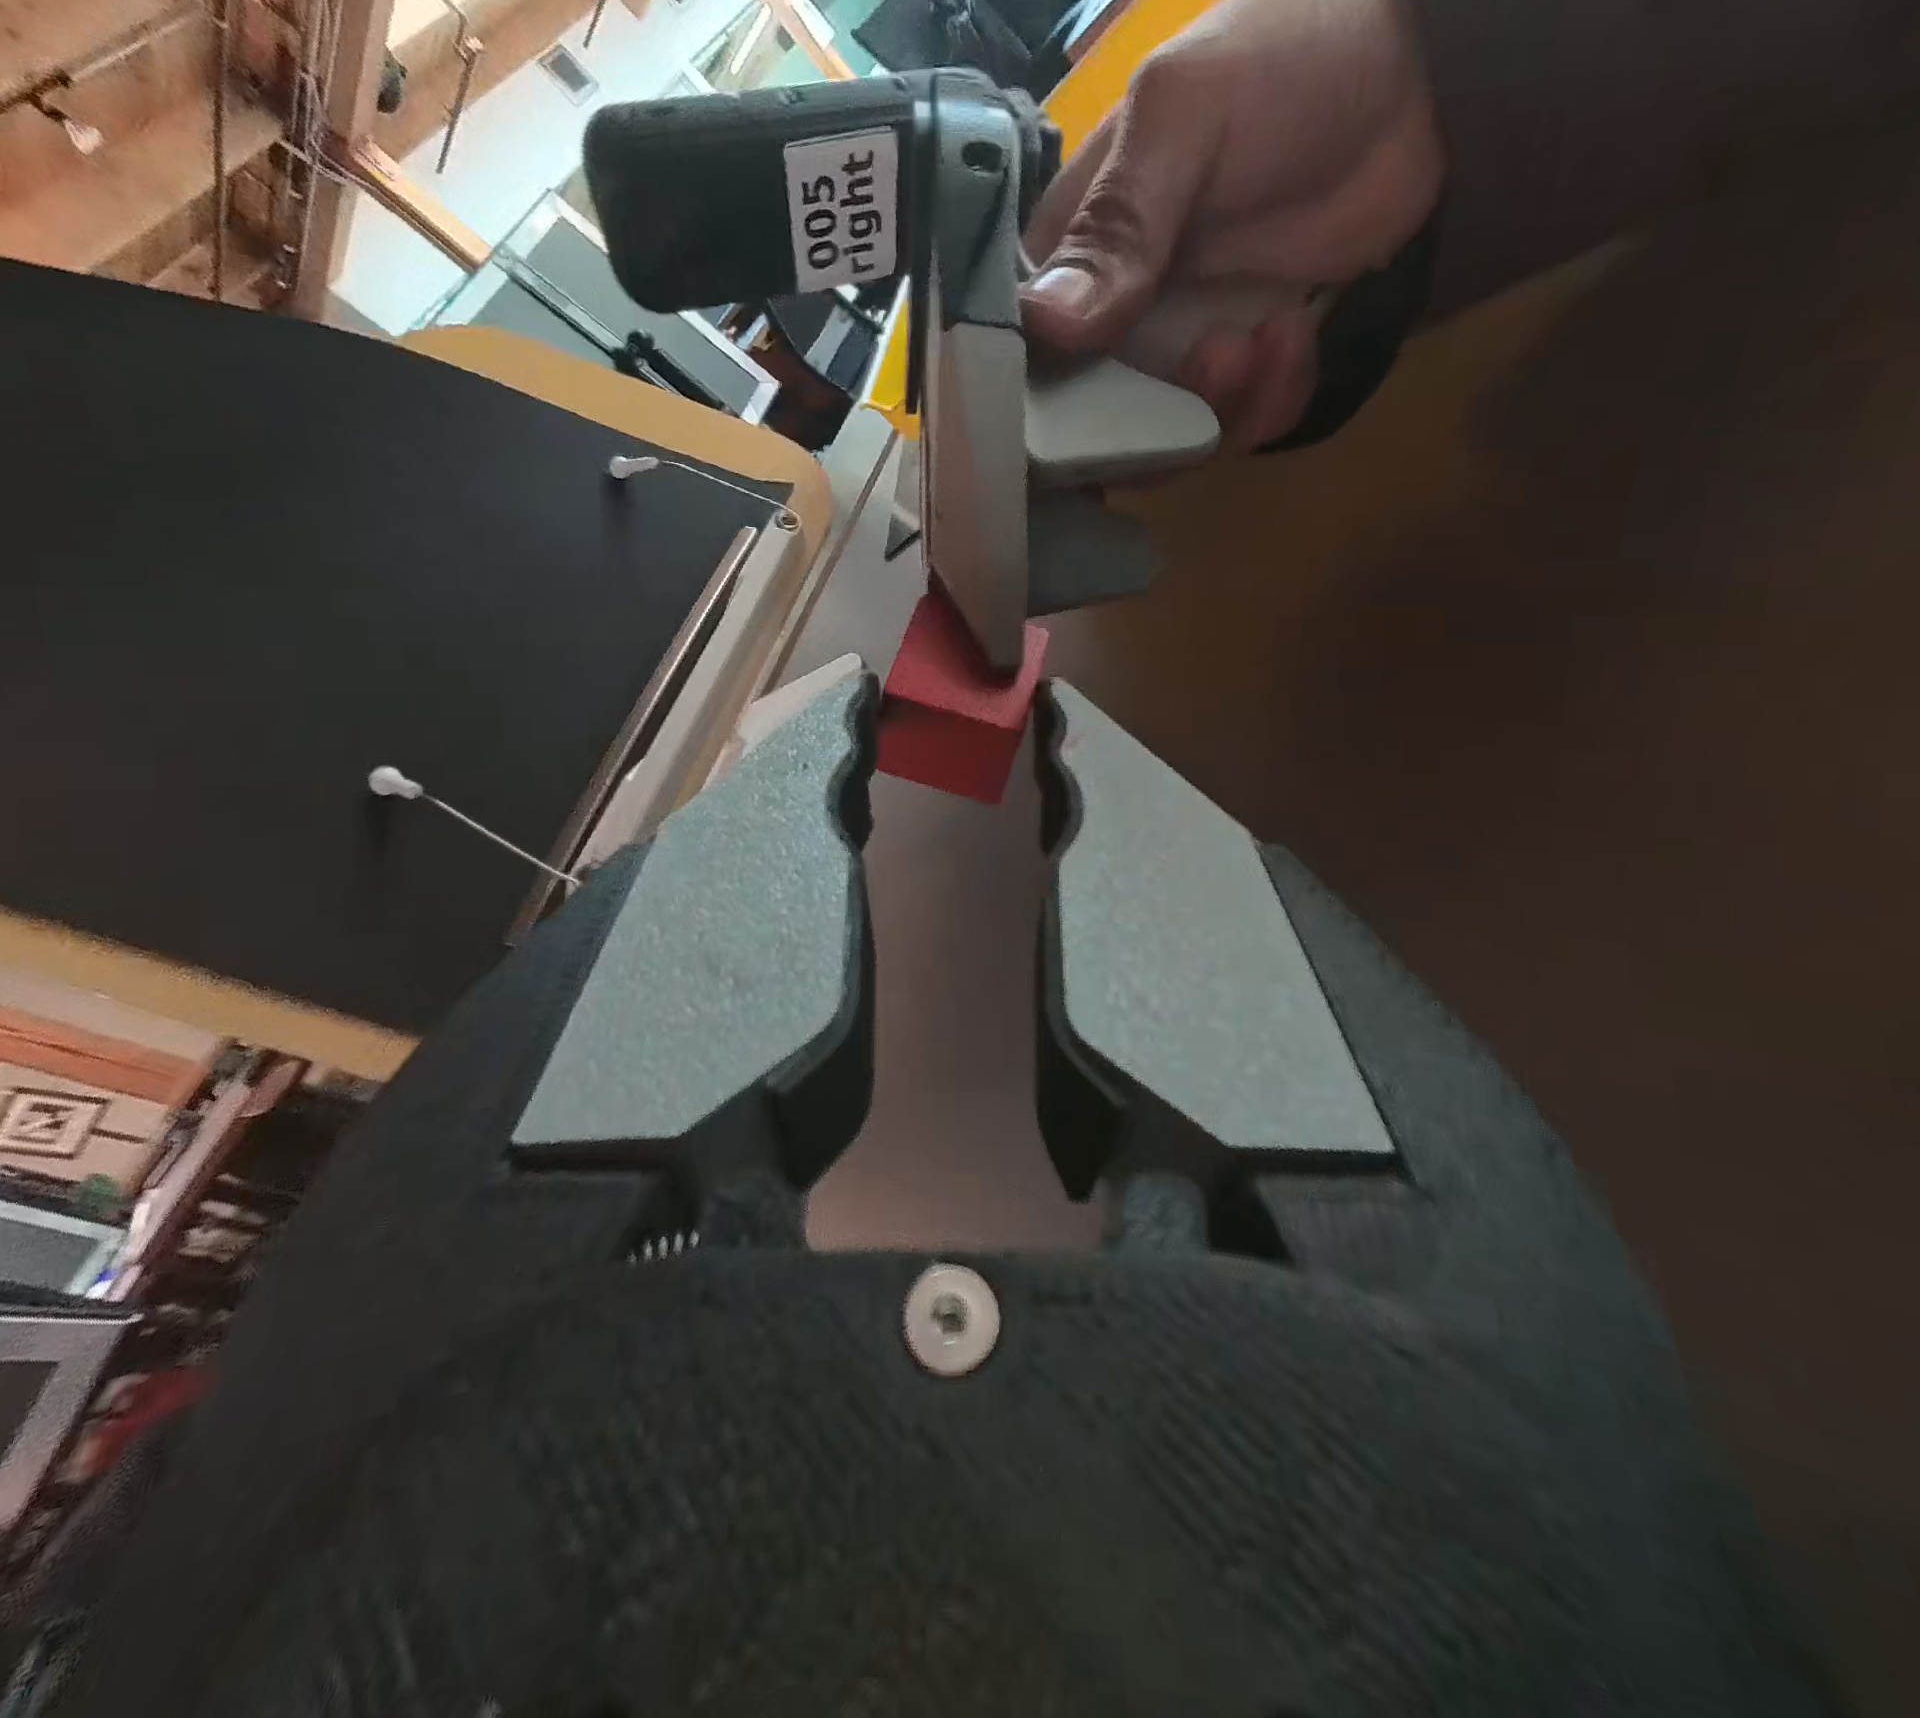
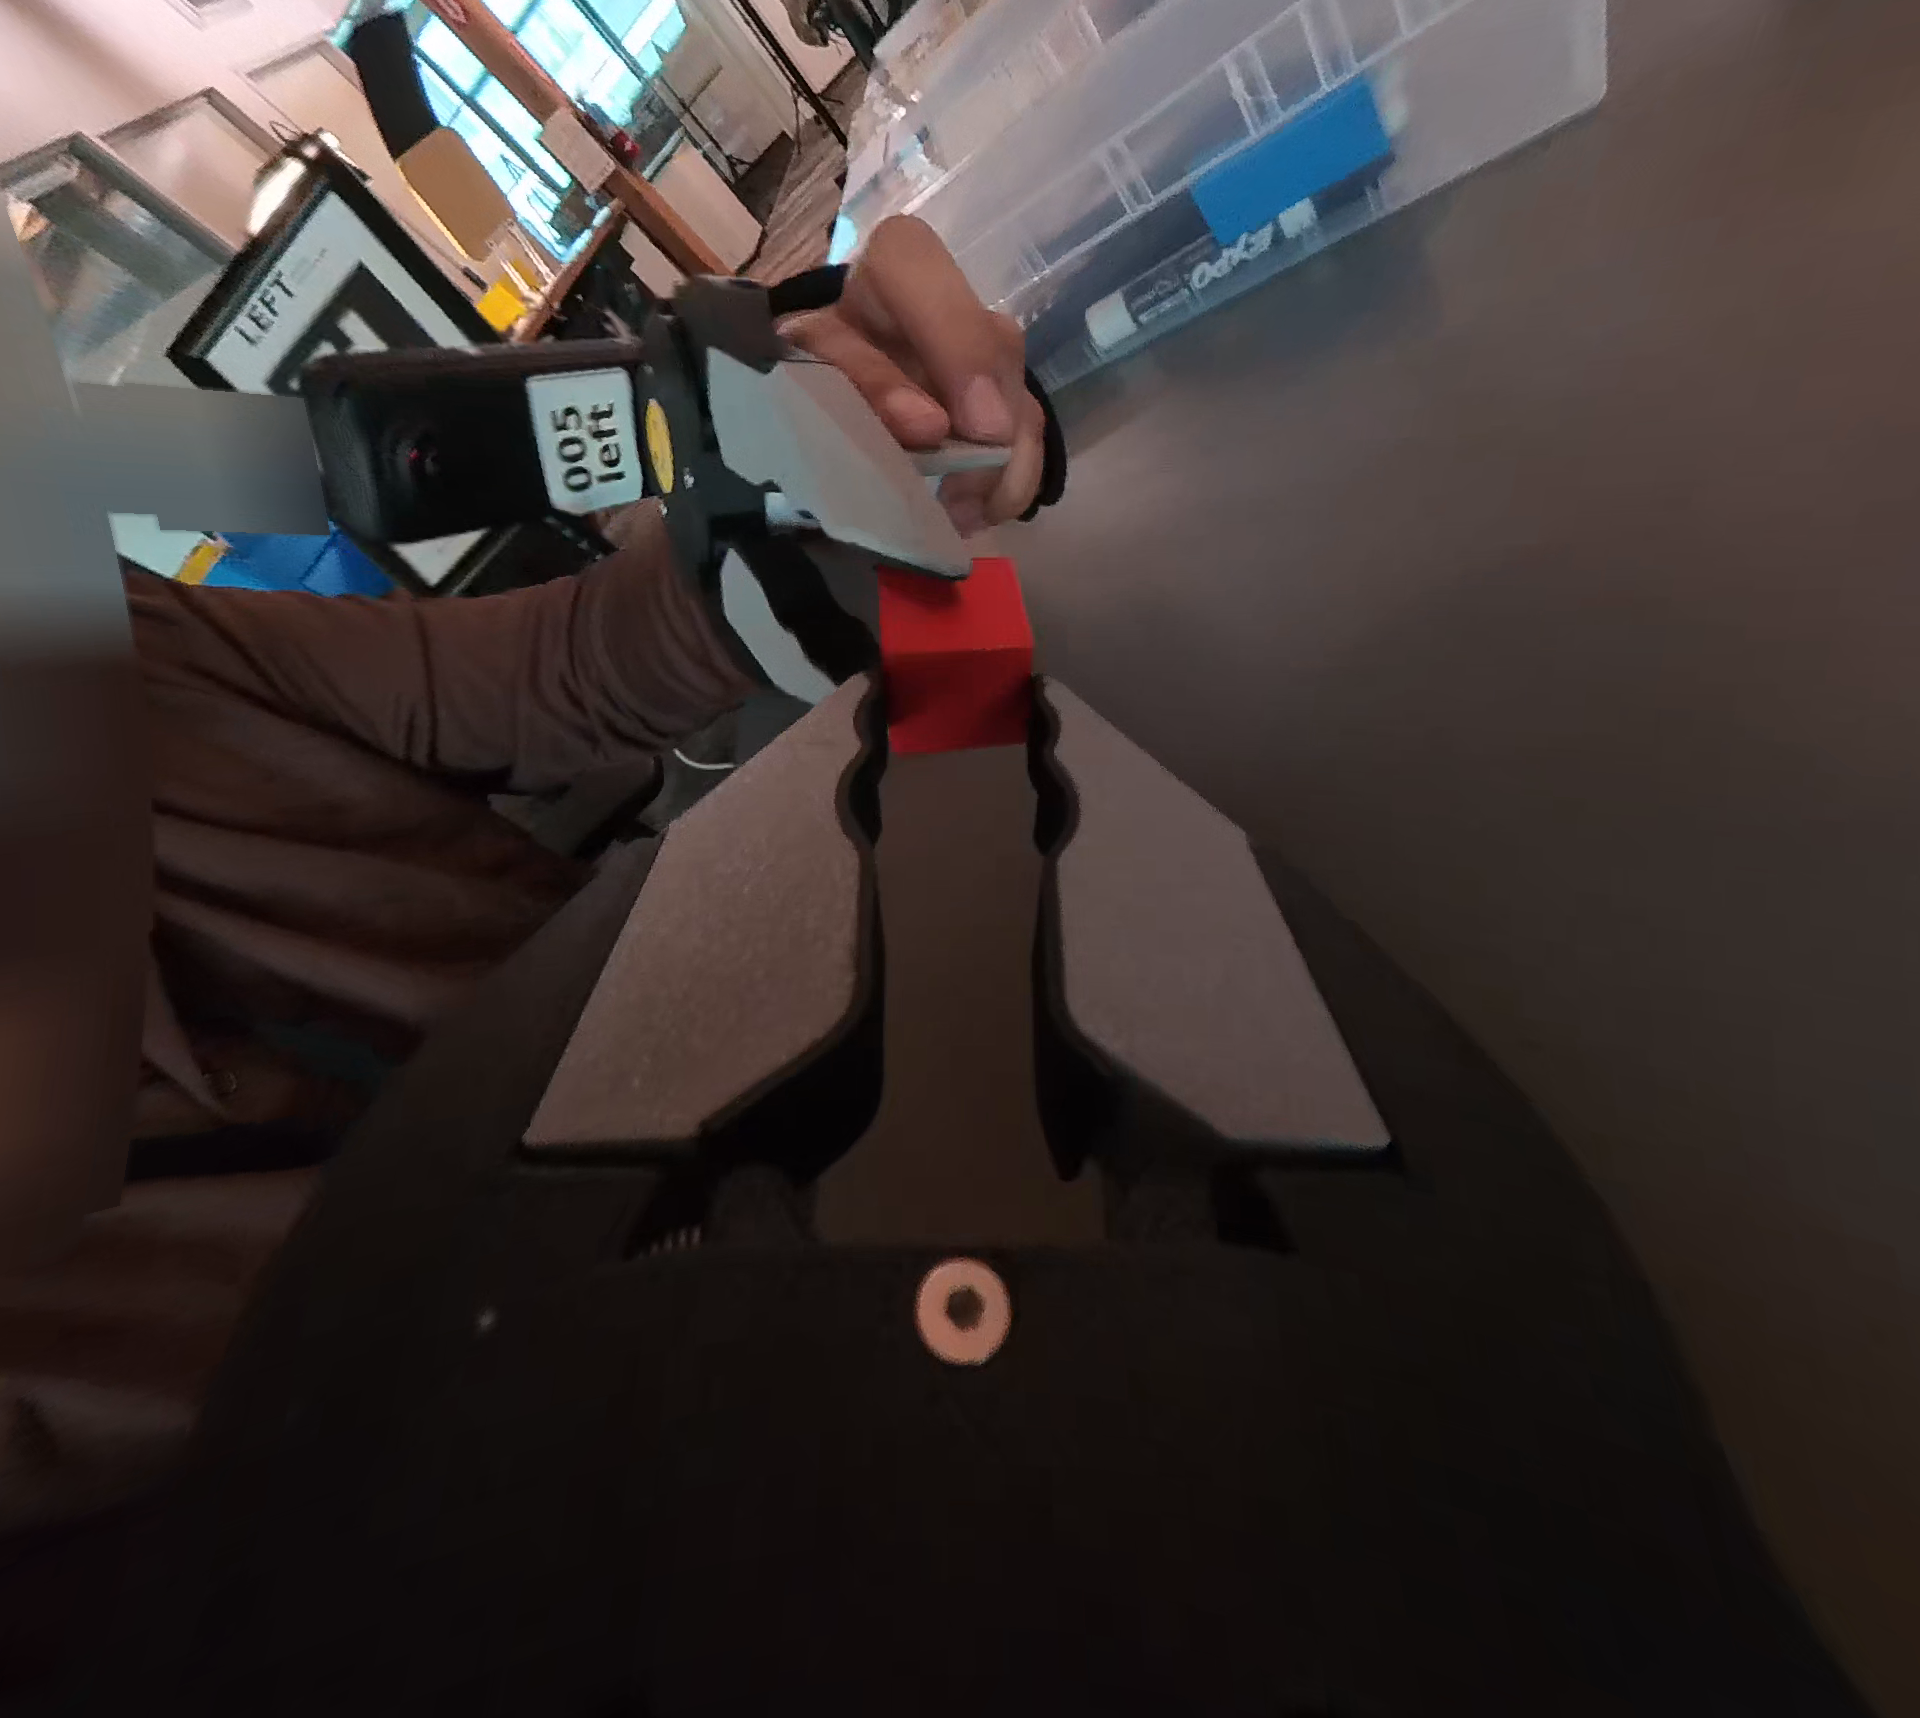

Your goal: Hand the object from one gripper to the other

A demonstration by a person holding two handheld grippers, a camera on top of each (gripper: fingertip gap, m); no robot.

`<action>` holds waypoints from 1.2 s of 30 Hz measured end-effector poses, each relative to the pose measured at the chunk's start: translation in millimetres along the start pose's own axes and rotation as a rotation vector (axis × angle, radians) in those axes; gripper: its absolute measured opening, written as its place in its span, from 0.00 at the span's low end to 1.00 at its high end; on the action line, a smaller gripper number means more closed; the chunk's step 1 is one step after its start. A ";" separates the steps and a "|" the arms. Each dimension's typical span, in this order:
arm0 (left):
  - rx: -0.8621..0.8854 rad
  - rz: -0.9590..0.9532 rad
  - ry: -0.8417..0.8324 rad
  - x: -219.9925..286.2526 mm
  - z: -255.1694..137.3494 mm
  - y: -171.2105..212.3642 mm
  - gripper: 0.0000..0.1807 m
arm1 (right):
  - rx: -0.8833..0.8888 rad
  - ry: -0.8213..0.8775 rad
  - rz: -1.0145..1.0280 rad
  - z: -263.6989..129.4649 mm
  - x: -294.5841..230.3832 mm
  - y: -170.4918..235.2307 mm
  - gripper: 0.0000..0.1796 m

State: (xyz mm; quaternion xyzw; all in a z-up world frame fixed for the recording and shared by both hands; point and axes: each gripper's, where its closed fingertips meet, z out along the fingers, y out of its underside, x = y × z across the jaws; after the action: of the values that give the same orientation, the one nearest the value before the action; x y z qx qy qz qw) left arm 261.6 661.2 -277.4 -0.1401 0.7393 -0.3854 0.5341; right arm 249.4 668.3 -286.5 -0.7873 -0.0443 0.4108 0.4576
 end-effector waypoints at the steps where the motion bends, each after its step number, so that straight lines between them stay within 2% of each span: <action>1: 0.004 -0.041 0.005 -3.2 -1.5 -0.6 0.14 | 0.021 -0.016 -0.009 -1.6 -3.1 -3.6 0.13; 3: 0.021 -0.199 0.033 -11.0 -4.2 -3.1 0.14 | 0.062 -0.049 -0.018 -5.4 -8.9 -10.7 0.13; 6: 0.095 -0.577 0.085 -29.5 -9.3 -6.2 0.14 | 0.104 -0.062 -0.056 -10.6 -13.5 -18.8 0.16; 10: 0.130 -1.153 0.329 -29.8 -12.3 6.7 0.14 | 0.041 0.124 -0.242 -10.3 0.0 -14.9 0.28; 13: 0.137 -1.333 0.421 -26.7 -12.5 11.9 0.14 | -0.031 0.310 -0.460 -3.7 10.0 -11.6 0.36; 17: 0.084 -1.431 0.621 -4.5 -13.8 7.1 0.14 | -0.059 0.536 -0.802 -2.6 9.9 -18.1 0.39; 21: 0.064 -1.481 0.725 7.7 -14.4 4.9 0.14 | -0.137 0.456 -0.926 12.3 -8.6 -0.3 0.26; 22: 0.060 -1.478 0.733 9.5 -14.4 4.6 0.14 | -0.158 0.466 -0.943 13.8 -7.3 2.2 0.24; 23: 0.054 -1.472 0.739 11.2 -14.5 4.5 0.14 | -0.164 0.502 -0.973 13.0 -4.6 0.9 0.18; 25: 0.063 -1.463 0.728 9.5 -13.8 3.8 0.14 | -0.161 0.523 -1.000 12.7 -5.0 -0.9 0.17; 28: 0.081 -1.424 0.660 0.2 -12.4 7.3 0.14 | -0.151 0.554 -0.930 7.9 2.4 -6.5 0.17; 31: 0.083 -1.352 0.582 -9.7 -12.1 10.6 0.21 | -0.095 0.570 -0.813 -1.7 11.5 -15.7 0.16; 33: 0.074 -1.269 0.485 -19.2 -10.3 14.8 0.31 | -0.031 0.499 -0.669 -6.5 11.0 -21.0 0.16; 36: -0.015 -1.004 0.367 -19.3 -8.7 22.4 0.38 | 0.071 0.326 -0.426 -12.6 4.1 -27.6 0.16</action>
State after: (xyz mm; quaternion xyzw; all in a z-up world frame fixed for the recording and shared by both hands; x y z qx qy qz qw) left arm 265.9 691.7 -279.2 -0.4106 0.6655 -0.6062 0.1451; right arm 269.1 677.4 -265.0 -0.7995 -0.1202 0.1744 0.5621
